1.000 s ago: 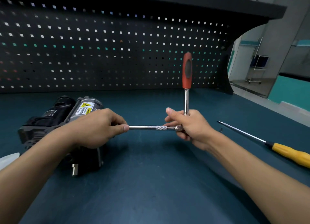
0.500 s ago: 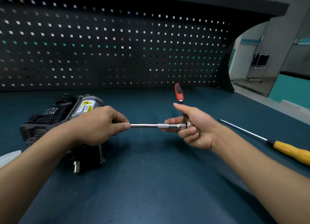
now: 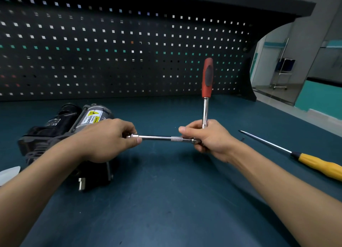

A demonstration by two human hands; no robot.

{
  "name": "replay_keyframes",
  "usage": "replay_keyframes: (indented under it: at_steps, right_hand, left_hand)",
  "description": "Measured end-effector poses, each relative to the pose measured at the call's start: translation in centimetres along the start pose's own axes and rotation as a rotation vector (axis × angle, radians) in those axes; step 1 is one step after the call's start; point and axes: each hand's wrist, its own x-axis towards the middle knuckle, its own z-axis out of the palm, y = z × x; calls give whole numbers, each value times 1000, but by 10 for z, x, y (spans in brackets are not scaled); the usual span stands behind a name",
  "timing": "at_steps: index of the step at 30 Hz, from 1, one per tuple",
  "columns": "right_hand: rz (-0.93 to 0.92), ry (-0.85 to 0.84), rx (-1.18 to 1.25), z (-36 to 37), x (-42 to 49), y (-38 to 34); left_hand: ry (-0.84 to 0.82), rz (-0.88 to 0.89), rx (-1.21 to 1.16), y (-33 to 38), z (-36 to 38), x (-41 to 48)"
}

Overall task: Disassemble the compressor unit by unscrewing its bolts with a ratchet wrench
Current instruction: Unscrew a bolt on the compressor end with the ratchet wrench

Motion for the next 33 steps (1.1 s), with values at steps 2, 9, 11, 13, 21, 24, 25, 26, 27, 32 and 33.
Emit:
replay_keyframes:
  at_steps: [2, 9, 11, 13, 21, 24, 25, 26, 27, 32, 33]
  right_hand:
    - [-116, -20, -94, -3, 0, 2]
    - [-363, -76, -296, -11, 2, 7]
    - [-381, -65, -315, -11, 3, 9]
    - [-366, -66, -292, -9, 4, 11]
    - [-196, -33, -104, -4, 5, 19]
    - [-154, -5, -62, -3, 6, 22]
    - [-143, 5, -38, -3, 6, 23]
    - [-136, 12, -10, -4, 7, 24]
    - [-133, 16, 14, -4, 8, 25]
    - [-122, -10, 49, -6, 11, 28]
    - [-121, -13, 47, -6, 12, 29]
  left_hand:
    - [1, -3, 12, 1, 0, 0]
    - [-6, -7, 33, 3, -2, -2]
    - [-5, -8, 24, 4, -2, -2]
    - [-2, -15, 30, 6, -2, -3]
    - [-13, -67, 12, 8, -6, -7]
    - [19, -55, -35, 7, -5, -5]
    - [34, -50, -56, 6, -4, -5]
    - [48, -44, -77, 5, -4, -4]
    - [60, -38, -93, 4, -3, -4]
    - [90, -8, -144, 2, -2, -3]
    - [94, 2, -154, 3, -2, -3]
